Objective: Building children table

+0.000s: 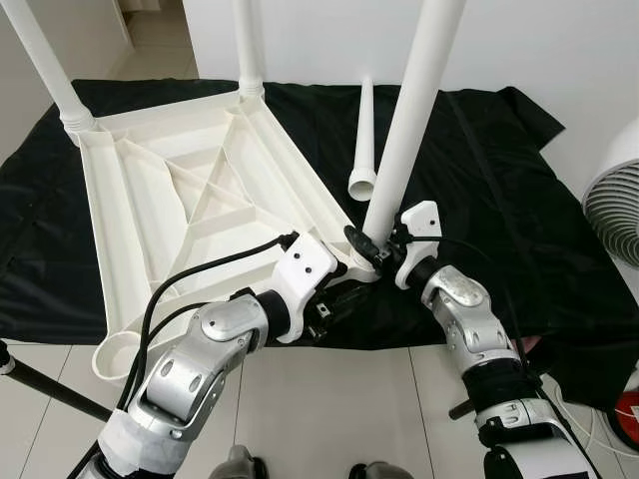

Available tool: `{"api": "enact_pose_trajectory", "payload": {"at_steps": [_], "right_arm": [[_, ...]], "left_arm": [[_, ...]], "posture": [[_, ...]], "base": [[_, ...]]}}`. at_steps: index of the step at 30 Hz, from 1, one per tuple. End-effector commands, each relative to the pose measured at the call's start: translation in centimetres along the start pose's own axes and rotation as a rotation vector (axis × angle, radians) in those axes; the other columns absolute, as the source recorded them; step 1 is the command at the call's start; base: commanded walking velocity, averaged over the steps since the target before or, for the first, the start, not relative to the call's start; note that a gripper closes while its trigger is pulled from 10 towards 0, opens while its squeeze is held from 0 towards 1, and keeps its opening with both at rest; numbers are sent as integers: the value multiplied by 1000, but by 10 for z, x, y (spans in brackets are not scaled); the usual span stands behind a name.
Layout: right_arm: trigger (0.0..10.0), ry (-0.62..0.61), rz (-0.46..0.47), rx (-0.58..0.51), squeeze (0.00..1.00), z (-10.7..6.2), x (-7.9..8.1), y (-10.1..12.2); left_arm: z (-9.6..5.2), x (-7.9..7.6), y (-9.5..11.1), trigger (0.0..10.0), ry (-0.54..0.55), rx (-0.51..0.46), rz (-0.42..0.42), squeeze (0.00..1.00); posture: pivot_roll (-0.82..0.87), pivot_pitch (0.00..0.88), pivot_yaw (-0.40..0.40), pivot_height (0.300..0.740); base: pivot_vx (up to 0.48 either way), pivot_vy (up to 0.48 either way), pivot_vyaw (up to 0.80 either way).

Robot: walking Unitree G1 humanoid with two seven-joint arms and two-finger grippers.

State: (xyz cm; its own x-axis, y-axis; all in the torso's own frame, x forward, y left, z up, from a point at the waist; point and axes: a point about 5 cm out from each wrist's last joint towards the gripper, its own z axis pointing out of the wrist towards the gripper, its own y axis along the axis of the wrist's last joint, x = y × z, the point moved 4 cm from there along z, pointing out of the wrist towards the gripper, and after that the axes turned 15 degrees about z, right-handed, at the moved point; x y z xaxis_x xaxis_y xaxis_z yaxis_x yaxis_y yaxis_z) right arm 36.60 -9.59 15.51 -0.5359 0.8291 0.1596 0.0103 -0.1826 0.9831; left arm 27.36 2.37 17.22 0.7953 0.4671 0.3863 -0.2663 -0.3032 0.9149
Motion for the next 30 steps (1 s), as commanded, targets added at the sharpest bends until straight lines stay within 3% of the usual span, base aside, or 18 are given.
{"api": "enact_pose_trajectory", "payload": {"at_steps": [1,12,13,14,15,21,25,26,27,30], "right_arm": [[10000,-137,40,43,0,-6,0,-17],[10000,-443,68,-15,0,-26,10,-20],[10000,-438,76,-17,612,-25,13,-20],[10000,-438,76,-17,612,-25,13,-20],[10000,-431,81,-18,1000,-23,16,-20],[10000,-357,86,-73,1000,-20,22,-4],[10000,-325,79,-46,1000,-18,19,-4],[10000,-273,75,-32,804,-16,20,-3],[10000,-226,58,-28,0,-15,20,0],[10000,-137,58,-12,0,-13,21,2]], "left_arm": [[0,-4,-1,10000,-22,5,0,0],[-1,-7,-3,10000,-22,9,-16,0],[-1,-7,-4,10000,-23,12,-15,0],[-1,-7,-4,10000,-23,12,-15,0],[0,-7,-4,10000,-24,14,-14,0],[-1,-6,-5,10000,-27,17,-9,0],[-1,-5,-4,10000,-25,17,-2,0],[-1,-4,-4,10000,-20,18,-1,0],[-1,-3,-4,10000,-16,19,-1,0],[-2,-1,-5,10000,-10,20,-2,0]], "posture": [[-25,73,13,740],[-23,87,6,740],[-21,79,6,740],[-21,79,6,740],[-21,79,6,740],[-24,73,9,740],[-22,69,8,740],[-22,74,9,740],[-21,76,7,740],[-23,76,9,740]], "base": [[0,0,0],[0,0,0],[0,0,0],[0,0,0],[0,0,0],[0,0,0],[0,0,0],[0,0,0],[0,0,0],[0,0,0]]}}
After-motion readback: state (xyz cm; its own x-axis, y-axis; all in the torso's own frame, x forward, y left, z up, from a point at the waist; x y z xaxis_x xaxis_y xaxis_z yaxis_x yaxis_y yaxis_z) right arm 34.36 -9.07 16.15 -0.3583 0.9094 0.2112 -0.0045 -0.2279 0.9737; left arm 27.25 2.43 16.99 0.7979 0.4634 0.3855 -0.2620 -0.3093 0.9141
